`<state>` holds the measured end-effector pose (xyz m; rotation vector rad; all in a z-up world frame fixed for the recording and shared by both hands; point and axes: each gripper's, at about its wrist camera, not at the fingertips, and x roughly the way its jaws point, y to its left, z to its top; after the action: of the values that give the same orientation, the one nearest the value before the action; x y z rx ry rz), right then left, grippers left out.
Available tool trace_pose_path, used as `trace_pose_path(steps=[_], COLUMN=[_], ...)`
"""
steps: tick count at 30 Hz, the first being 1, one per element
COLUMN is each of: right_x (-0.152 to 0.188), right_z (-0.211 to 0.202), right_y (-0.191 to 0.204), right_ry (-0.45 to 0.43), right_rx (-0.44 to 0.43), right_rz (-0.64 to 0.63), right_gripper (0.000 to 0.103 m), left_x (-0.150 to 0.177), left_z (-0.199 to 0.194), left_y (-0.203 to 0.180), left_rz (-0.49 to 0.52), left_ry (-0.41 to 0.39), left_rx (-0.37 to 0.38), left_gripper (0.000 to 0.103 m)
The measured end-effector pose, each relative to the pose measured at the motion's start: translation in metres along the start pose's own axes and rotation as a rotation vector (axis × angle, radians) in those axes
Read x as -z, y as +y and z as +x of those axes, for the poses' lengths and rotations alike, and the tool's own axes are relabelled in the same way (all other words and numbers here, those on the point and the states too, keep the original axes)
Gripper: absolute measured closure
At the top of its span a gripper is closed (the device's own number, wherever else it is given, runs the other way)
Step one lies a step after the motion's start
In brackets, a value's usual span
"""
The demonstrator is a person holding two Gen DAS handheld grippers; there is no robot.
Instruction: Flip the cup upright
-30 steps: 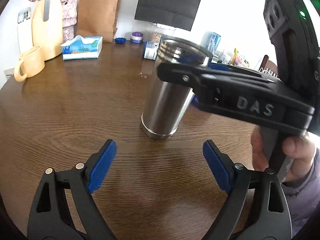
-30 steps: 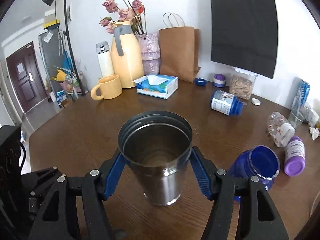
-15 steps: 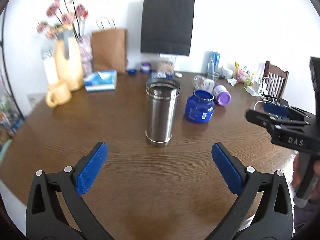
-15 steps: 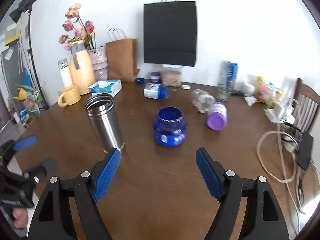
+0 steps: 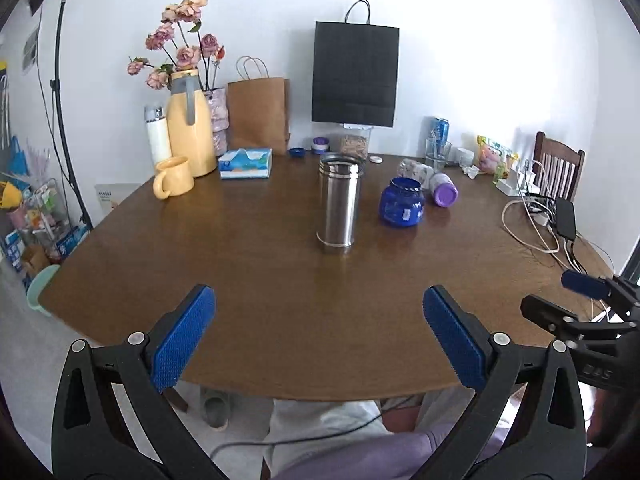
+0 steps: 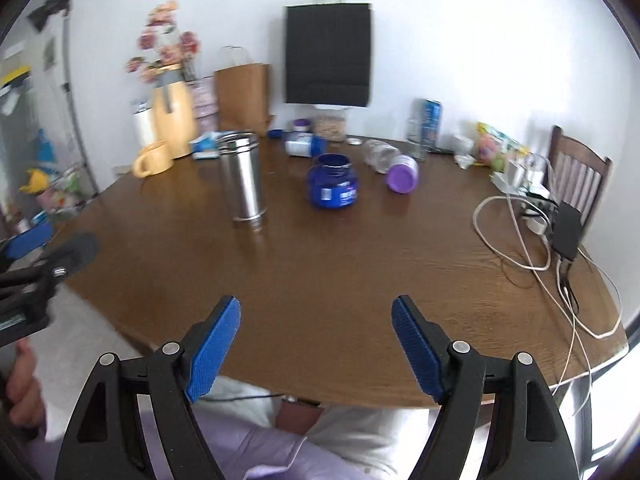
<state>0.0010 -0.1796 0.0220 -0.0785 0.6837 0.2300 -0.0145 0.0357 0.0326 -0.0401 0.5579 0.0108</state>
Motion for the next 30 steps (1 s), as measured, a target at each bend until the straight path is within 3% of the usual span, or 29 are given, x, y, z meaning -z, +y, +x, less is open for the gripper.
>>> trace_pose_path(steps=[3,5,8,14,30], right_x=[0.005,0.012,0.018,0.012,0.016], right_z=[0.0,0.009,0.024,0.011,0.008], right_y=[-0.007,-0.014,-0.019,-0.01,-0.01], right_ry=[-0.001,0.022,0.082,0.028,0.014], right_rx=[0.022,-0.046,-0.05,0.039,0.014], right_rz=[0.027,0.07,0.116,0.102,0.109], right_gripper=[0.021,0.021,0.021,0.021,0.021], left_x=[0.002,0.004,0.006,0.006,0.01], left_z=[0.006,0.009,0.009,0.006,0.002], left_y=[-0.001,-0.002,-0.004,0.001,-0.011], left_rz=[-0.012,-0.002,0.029,0.021,0.048], left_ry=[0.026,0.036,0.033,0.02,0.02], left_rx=[0.007,0.017,-0.001,-0.005,0.001], left_gripper=[0.0,0.0,0.0,0.0,0.0])
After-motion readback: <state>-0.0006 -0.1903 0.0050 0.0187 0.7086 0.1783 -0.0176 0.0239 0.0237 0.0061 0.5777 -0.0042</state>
